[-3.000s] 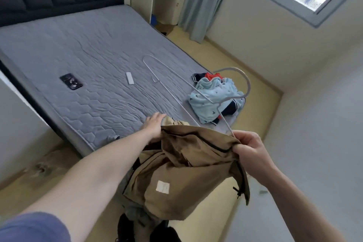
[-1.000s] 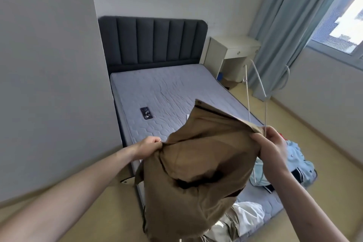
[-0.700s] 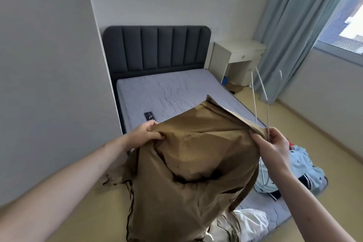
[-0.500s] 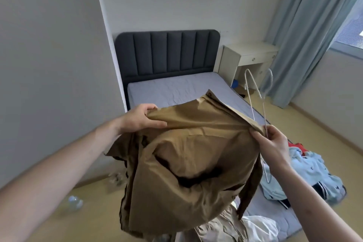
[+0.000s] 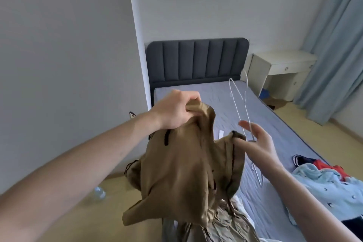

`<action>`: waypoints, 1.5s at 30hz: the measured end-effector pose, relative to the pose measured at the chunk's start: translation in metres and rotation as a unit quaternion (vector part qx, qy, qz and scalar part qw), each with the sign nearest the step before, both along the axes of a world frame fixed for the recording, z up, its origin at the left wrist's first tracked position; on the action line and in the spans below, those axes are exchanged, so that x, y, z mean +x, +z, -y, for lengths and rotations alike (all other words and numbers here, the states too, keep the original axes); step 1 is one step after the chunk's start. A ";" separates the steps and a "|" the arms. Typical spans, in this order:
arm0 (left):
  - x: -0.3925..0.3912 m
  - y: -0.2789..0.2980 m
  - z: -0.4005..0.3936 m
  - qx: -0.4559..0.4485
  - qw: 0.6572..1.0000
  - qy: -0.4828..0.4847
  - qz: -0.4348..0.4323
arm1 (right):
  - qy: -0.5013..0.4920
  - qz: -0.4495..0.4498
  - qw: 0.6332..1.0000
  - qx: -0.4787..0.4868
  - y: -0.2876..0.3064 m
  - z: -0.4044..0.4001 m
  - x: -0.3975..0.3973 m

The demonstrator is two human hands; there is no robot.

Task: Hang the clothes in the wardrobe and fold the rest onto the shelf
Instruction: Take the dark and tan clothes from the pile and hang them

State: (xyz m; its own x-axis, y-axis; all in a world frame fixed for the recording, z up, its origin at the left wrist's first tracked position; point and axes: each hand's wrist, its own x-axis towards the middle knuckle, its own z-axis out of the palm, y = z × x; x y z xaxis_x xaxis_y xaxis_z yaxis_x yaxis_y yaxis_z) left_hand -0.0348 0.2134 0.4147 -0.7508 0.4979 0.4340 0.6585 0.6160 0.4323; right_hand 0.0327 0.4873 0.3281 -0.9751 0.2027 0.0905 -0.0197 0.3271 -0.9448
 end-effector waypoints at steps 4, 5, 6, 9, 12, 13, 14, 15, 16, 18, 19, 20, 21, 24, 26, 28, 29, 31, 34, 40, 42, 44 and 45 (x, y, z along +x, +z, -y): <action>0.008 0.005 -0.019 -0.006 1.000 -0.001 -0.005 | 0.110 -0.008 0.993 0.047 0.014 0.041 -0.009; 0.009 0.005 -0.021 -0.003 1.000 0.014 -0.005 | 0.117 -0.003 0.990 0.074 0.015 0.049 -0.012; 0.009 0.003 -0.021 0.005 0.999 0.039 -0.002 | 0.121 0.000 0.987 0.103 0.016 0.056 -0.015; 0.011 -0.009 -0.013 0.025 0.993 0.115 0.013 | 0.119 0.031 0.981 0.150 0.014 0.072 -0.023; 0.019 -0.027 0.008 0.033 0.989 0.130 0.065 | 0.131 0.089 0.979 0.125 0.006 0.083 -0.026; 0.022 -0.034 0.016 0.034 0.986 0.134 0.092 | 0.127 0.111 0.982 0.087 0.003 0.086 -0.026; 0.026 -0.042 0.026 0.022 0.982 0.141 0.121 | 0.117 0.130 0.984 0.037 0.001 0.089 -0.027; 0.031 -0.052 0.035 -0.006 0.978 0.149 0.149 | 0.107 0.143 0.984 -0.015 0.000 0.092 -0.026; 0.036 -0.065 0.044 -0.052 0.971 0.153 0.175 | 0.103 0.148 0.981 -0.064 -0.001 0.097 -0.025; 0.049 -0.100 0.059 -0.145 0.951 0.150 0.229 | 0.112 0.143 0.975 -0.130 -0.001 0.107 -0.021; 0.057 -0.119 0.065 -0.163 0.941 0.147 0.258 | 0.126 0.140 0.971 -0.147 -0.001 0.114 -0.018; 0.064 -0.140 0.070 -0.161 0.933 0.151 0.285 | 0.142 0.139 0.967 -0.157 -0.003 0.119 -0.014; 0.072 -0.159 0.073 -0.152 0.925 0.166 0.306 | 0.155 0.140 0.965 -0.160 -0.005 0.124 -0.010; 0.091 -0.207 0.077 -0.127 0.904 0.234 0.333 | 0.170 0.148 0.962 -0.155 -0.011 0.124 0.002; 0.103 -0.230 0.082 -0.109 0.889 0.261 0.359 | 0.159 0.146 0.964 -0.157 -0.012 0.115 0.006; 0.115 -0.241 0.091 -0.067 0.869 0.283 0.401 | 0.144 0.144 0.967 -0.156 -0.011 0.101 0.008; 0.119 -0.244 0.097 -0.014 0.858 0.287 0.425 | 0.141 0.142 0.968 -0.150 -0.010 0.094 0.008; 0.124 -0.243 0.107 0.094 0.837 0.295 0.450 | 0.141 0.137 0.971 -0.135 -0.009 0.083 0.011; 0.119 -0.228 0.112 0.155 0.826 0.328 0.431 | 0.117 0.120 0.981 -0.102 -0.011 0.070 0.014; 0.108 -0.174 0.130 0.046 0.886 0.313 0.339 | 0.038 0.088 0.995 -0.033 -0.017 0.048 0.006; 0.113 -0.156 0.133 0.013 0.892 0.249 0.376 | 0.012 0.085 0.996 -0.039 -0.016 0.040 0.001; 0.120 -0.146 0.130 -0.050 0.894 0.195 0.401 | -0.006 0.090 0.995 -0.043 -0.017 0.036 -0.005; 0.122 -0.145 0.127 -0.074 0.899 0.192 0.387 | -0.008 0.095 0.995 -0.036 -0.018 0.035 -0.007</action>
